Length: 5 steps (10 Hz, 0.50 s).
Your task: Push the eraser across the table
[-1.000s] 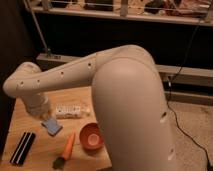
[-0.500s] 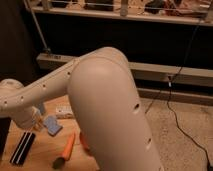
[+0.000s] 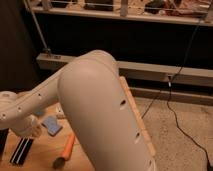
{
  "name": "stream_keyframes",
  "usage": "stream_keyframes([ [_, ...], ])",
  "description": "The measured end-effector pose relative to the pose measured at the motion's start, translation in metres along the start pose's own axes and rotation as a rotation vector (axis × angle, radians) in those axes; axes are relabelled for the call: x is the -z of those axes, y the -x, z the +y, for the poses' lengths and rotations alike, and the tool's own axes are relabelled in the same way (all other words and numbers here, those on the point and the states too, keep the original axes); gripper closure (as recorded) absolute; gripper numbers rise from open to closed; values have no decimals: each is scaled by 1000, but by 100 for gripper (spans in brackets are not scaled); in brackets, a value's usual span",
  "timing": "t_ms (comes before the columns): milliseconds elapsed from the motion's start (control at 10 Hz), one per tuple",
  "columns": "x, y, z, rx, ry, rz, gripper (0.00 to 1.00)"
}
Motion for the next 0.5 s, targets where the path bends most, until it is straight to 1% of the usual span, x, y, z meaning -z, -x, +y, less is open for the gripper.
stream_keyframes([
  [300, -17, 4, 8, 36, 4, 36, 86],
  [500, -29, 7, 9, 42, 1, 64, 86],
])
